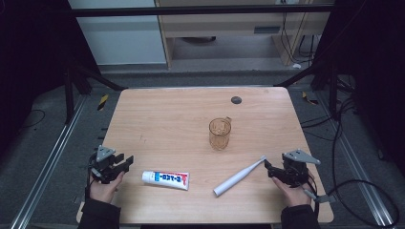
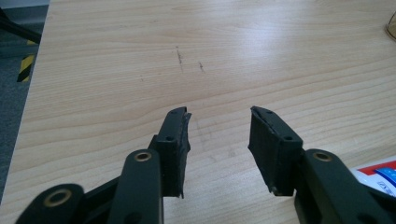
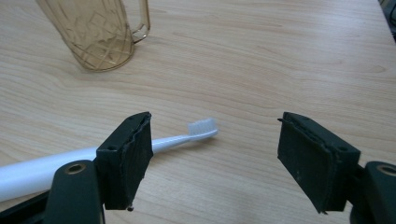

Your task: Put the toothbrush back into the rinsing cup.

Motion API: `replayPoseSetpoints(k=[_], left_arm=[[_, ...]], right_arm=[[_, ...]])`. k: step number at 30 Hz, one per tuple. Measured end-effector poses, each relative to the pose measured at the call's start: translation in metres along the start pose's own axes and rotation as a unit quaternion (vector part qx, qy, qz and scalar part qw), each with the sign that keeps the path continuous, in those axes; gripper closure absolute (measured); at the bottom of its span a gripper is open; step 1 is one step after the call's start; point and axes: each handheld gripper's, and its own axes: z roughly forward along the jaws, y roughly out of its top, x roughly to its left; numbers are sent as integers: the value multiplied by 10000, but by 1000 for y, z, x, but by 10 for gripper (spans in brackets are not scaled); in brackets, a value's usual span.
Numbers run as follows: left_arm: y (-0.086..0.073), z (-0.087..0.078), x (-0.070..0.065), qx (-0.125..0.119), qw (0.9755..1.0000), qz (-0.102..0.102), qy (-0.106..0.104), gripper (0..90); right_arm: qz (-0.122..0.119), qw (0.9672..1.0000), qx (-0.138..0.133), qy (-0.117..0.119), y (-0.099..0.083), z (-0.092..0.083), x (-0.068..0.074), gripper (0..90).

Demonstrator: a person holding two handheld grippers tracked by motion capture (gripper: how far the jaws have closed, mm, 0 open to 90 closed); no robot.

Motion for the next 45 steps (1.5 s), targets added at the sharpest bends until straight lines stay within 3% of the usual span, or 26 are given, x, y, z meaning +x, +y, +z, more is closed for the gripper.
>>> replayPoseSetpoints(k=[8,14,18,20,22,27,33,40,45], left_arm=[[-1,0,-2,94,9999,53,23,637],[-1,2,-3,177,9998,123,-12,682],[-1,3,-3,218,9997,132,-1,709],[-1,3,-3,220,9997,131,-2,714],[-1,3,-4,238,9996,143,-1,715],[-1,4,-6,250,9995,189,13,715],[-1,4,-6,273,9994,216,-1,714],[-1,5,-7,277,9994,225,-1,714],[-1,6,-7,286,9993,224,-7,714]], right_arm=[[-50,9996,100,278,2,-3,11,301],[-263,9985,174,449,0,1,23,402],[-432,9972,357,503,-5,7,30,544],[-439,9970,396,507,-6,8,31,568],[-487,9963,485,514,-8,11,33,671],[-475,9957,575,545,-9,17,37,794],[-446,9954,680,509,-7,26,41,859],[-481,9950,774,420,-8,36,41,880],[-380,9950,839,378,-7,40,40,883]])
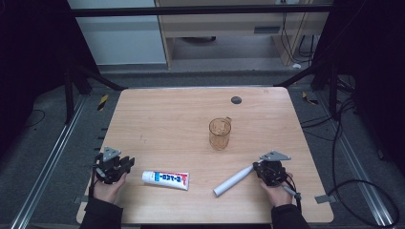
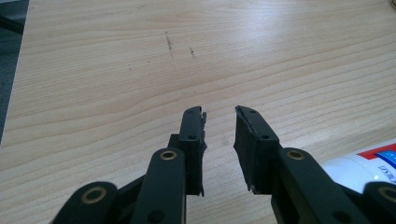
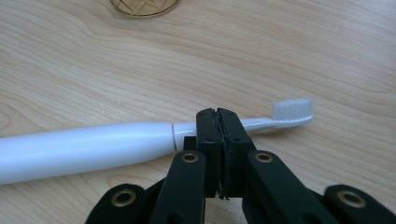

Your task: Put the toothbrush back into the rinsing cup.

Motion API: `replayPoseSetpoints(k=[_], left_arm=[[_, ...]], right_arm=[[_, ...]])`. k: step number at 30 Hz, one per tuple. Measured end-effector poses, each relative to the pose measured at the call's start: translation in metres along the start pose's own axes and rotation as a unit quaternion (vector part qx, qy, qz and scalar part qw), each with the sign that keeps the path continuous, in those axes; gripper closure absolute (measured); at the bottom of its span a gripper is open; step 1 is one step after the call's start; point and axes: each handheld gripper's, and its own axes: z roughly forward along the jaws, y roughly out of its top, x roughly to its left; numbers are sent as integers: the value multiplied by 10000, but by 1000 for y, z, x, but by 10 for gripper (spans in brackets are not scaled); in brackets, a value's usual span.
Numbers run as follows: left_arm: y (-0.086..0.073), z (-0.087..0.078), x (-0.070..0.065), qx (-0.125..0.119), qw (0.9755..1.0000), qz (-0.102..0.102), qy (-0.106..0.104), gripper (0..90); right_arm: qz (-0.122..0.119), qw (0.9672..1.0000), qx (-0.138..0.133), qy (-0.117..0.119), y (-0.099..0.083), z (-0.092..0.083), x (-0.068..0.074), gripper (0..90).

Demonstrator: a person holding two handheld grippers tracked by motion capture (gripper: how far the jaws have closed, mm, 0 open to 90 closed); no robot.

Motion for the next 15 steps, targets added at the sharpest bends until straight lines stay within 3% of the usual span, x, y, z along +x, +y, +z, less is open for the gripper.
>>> replayPoseSetpoints(k=[15], left_arm=[[0,1,-1,24,10000,32,-1,714]], right_arm=[[-57,10000,15,23,5,11,-2,880]])
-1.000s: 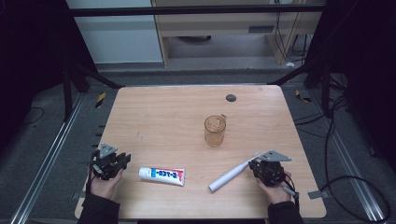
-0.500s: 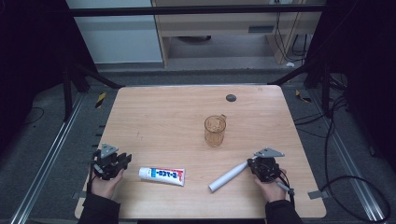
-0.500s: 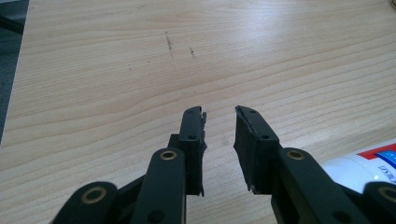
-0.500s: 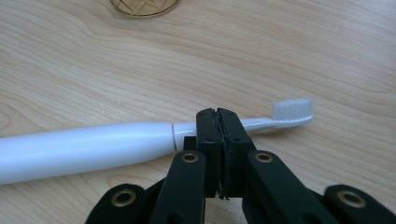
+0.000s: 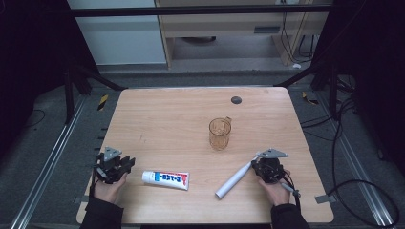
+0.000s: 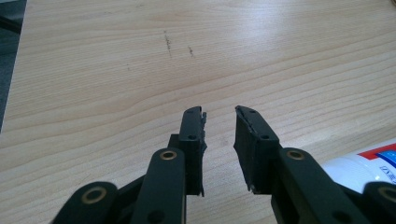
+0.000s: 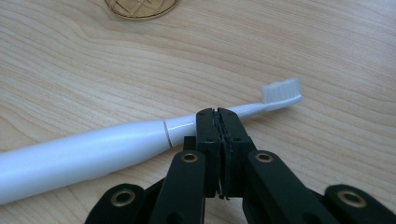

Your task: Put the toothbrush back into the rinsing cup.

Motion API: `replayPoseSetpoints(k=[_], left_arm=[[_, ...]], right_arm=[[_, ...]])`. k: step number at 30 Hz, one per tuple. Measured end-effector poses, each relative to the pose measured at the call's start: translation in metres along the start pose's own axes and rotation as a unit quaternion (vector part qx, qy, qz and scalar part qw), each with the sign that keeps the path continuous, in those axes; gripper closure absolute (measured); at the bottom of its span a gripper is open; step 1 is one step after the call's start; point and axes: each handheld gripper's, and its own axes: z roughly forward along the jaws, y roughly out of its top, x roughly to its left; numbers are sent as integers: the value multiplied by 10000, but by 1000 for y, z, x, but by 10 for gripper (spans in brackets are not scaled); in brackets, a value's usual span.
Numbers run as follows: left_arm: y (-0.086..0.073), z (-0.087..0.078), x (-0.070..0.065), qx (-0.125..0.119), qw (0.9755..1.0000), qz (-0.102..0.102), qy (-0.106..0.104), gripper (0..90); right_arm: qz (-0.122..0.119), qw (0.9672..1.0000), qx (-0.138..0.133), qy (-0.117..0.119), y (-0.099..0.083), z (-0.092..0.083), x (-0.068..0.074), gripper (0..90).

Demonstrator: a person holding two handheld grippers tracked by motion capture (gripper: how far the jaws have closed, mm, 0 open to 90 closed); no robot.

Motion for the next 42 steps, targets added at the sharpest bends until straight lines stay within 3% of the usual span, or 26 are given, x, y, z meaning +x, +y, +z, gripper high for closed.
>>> replayPoseSetpoints(k=[20,29,32,42], left_arm=[[0,0,-1,-4,10000,15,14,714],[0,-1,0,-32,10000,-10,12,714],[0,-1,0,-28,10000,-23,9,714],[0,-1,-1,8,10000,8,-11,718]], right_arm=[[-7,9998,-25,189,9,16,1,874],[-2,9993,-260,254,14,3,1,873],[-124,9976,-459,504,18,-12,11,874],[-345,9924,-472,1080,15,-25,42,874]])
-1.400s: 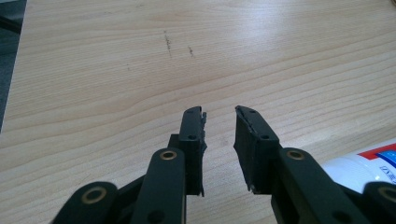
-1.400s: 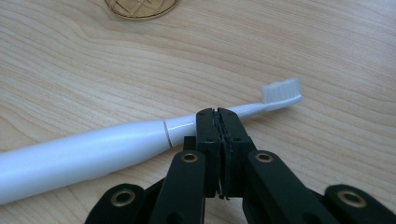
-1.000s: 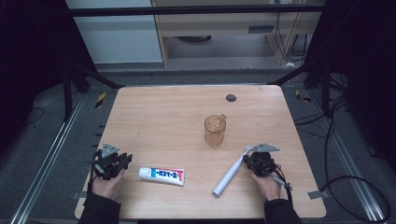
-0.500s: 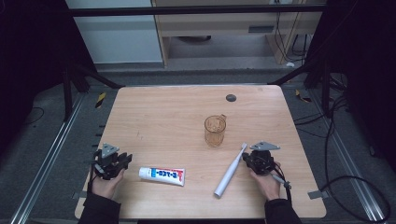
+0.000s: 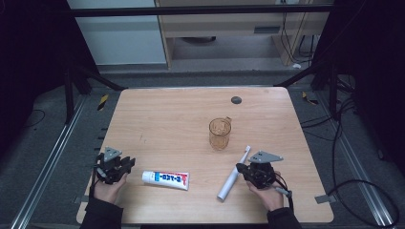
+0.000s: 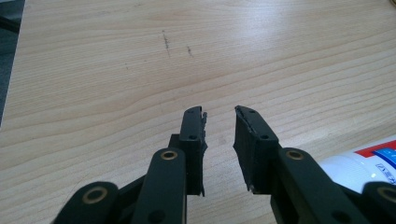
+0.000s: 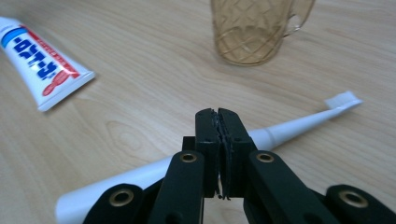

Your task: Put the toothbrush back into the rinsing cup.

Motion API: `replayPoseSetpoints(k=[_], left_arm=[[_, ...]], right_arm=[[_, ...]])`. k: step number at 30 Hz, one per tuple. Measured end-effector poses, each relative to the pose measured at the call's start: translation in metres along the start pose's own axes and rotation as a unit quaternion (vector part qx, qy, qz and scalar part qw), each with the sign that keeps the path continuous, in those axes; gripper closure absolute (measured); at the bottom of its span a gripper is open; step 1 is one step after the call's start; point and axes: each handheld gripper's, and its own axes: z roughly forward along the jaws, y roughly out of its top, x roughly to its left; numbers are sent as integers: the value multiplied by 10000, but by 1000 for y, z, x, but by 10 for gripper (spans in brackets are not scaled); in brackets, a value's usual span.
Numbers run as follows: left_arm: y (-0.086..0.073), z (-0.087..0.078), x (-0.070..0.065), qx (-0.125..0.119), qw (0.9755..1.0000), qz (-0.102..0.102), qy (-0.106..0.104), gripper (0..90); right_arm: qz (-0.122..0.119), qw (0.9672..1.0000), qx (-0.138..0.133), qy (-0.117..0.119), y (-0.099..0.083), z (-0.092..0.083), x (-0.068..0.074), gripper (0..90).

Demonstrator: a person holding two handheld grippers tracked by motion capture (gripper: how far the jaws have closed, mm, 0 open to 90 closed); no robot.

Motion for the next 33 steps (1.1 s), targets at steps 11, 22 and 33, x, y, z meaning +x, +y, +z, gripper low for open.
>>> replayPoseSetpoints(k=[11,22,33], left_arm=[[-1,0,-1,34,10000,40,26,719],[-1,1,0,46,10000,40,32,719],[-1,0,0,51,10000,37,34,718]], right_arm=[[-251,9988,280,316,-7,18,26,873],[-387,9971,484,447,-12,24,34,872],[-376,9967,567,434,-16,19,30,868]])
